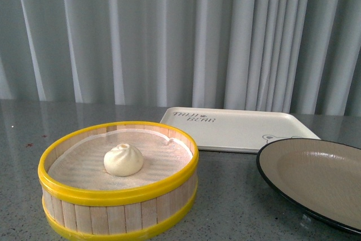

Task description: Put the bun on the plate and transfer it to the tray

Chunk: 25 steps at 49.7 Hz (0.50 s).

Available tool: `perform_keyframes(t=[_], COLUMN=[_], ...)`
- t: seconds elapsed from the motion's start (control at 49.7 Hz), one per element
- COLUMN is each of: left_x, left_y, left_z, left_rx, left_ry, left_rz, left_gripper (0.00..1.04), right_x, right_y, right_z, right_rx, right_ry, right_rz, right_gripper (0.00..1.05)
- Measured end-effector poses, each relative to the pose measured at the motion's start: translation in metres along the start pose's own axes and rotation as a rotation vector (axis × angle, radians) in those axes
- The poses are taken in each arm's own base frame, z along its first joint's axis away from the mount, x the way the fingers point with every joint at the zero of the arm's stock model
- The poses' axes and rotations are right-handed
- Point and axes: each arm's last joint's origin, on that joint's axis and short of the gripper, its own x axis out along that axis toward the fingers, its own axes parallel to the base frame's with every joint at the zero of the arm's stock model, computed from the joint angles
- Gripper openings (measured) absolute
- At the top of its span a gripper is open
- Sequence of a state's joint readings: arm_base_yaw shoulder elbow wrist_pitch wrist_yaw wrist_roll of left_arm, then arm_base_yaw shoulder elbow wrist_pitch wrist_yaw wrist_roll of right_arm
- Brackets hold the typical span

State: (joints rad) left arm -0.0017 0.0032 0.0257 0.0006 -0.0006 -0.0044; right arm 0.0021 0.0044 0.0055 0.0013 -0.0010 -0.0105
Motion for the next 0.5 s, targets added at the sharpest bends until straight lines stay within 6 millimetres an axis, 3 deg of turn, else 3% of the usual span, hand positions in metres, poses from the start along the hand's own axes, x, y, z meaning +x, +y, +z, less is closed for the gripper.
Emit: perform_keyframes(t=[0.503], left_x=[0.0], left_y=[0.0], left_z=[0.0], left_rx=[0.0], left_ry=[0.0], left_rz=[0.0], left_gripper=[0.98], right_x=[0.0], right_y=[0.0], right_z=[0.0], right_rx=[0.0], right_ry=[0.0], right_rz=[0.0], right_gripper=[0.96])
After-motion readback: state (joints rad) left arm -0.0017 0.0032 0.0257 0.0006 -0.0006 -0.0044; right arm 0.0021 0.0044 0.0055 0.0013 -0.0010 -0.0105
